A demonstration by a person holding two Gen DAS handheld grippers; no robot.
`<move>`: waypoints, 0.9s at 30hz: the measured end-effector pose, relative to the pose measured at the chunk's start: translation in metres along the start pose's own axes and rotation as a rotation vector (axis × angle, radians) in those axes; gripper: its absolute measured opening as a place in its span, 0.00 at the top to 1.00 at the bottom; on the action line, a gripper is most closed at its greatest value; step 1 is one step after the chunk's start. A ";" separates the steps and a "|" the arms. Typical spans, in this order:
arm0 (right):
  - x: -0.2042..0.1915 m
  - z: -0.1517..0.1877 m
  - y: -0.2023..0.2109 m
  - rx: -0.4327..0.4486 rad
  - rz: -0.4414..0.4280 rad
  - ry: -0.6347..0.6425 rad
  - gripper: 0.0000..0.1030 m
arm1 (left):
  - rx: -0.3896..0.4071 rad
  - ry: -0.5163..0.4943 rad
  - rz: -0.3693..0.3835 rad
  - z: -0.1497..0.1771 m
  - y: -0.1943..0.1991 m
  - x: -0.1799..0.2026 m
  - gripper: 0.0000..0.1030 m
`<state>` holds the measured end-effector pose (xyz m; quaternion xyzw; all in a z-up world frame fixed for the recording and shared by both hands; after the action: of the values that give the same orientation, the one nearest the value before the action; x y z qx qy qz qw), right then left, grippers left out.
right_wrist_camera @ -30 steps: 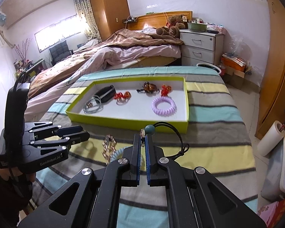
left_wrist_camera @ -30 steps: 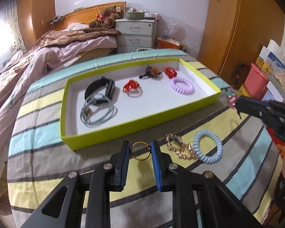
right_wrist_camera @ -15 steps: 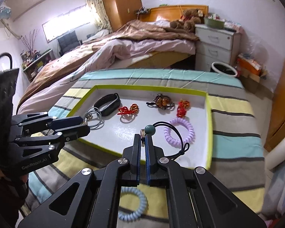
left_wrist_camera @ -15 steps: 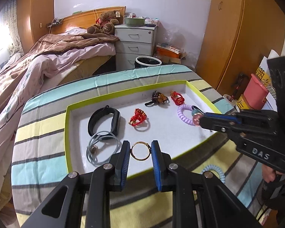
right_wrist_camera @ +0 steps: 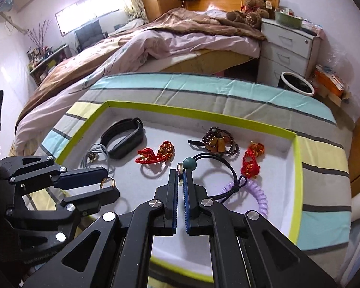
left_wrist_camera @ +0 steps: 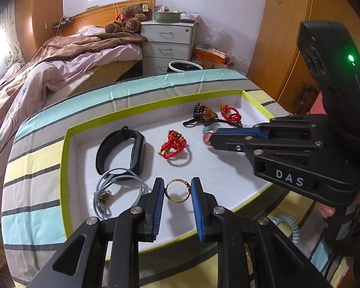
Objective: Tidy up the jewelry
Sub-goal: 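Lower the gold ring into the box with the left gripper while the right drops the hair band there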
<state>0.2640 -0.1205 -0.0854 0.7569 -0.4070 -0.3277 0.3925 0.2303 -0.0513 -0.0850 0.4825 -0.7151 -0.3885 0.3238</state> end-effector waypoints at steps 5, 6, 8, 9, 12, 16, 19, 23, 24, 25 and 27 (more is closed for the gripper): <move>0.000 -0.002 -0.008 -0.024 -0.016 0.015 0.96 | -0.012 -0.001 0.004 0.001 -0.007 -0.001 0.78; 0.000 -0.002 -0.008 -0.026 -0.018 0.017 0.96 | -0.014 0.000 0.005 0.000 -0.008 -0.001 0.77; 0.000 -0.002 -0.008 -0.029 -0.021 0.018 0.96 | -0.018 -0.004 0.003 -0.001 -0.008 0.000 0.77; 0.000 -0.003 -0.008 -0.030 -0.020 0.019 0.96 | -0.018 -0.006 0.004 -0.001 -0.008 0.000 0.77; 0.000 -0.002 -0.008 -0.032 -0.020 0.019 0.96 | -0.020 0.000 0.010 -0.001 -0.009 0.000 0.77; -0.001 -0.004 -0.009 -0.033 -0.010 0.024 0.96 | -0.022 -0.002 0.006 -0.001 -0.008 0.001 0.77; 0.000 -0.005 -0.010 -0.034 -0.009 0.024 0.95 | -0.026 0.006 0.017 -0.001 -0.009 -0.001 0.77; 0.002 -0.005 -0.011 -0.038 -0.006 0.023 0.93 | -0.028 0.008 0.017 0.000 -0.009 -0.001 0.77; 0.002 -0.004 -0.012 -0.039 -0.007 0.021 0.93 | -0.028 0.009 0.018 0.000 -0.008 -0.001 0.77; 0.003 -0.004 -0.012 -0.039 -0.008 0.017 0.93 | -0.029 0.008 0.019 0.000 -0.008 0.000 0.77; 0.003 -0.005 -0.012 -0.036 -0.009 0.014 0.91 | -0.029 0.011 0.021 0.000 -0.008 0.000 0.77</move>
<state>0.2735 -0.1175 -0.0938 0.7538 -0.3952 -0.3314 0.4072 0.2336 -0.0531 -0.0921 0.4724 -0.7125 -0.3930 0.3387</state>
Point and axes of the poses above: each gripper's, at about its wrist camera, not at the fingertips, and y roughly against the way its jaws point, x to its right, z to its underside, the point moved 7 cm from there along -y, roughly the way its jaws point, and after that the axes turned 8 degrees about -x, right-handed, at the moved point
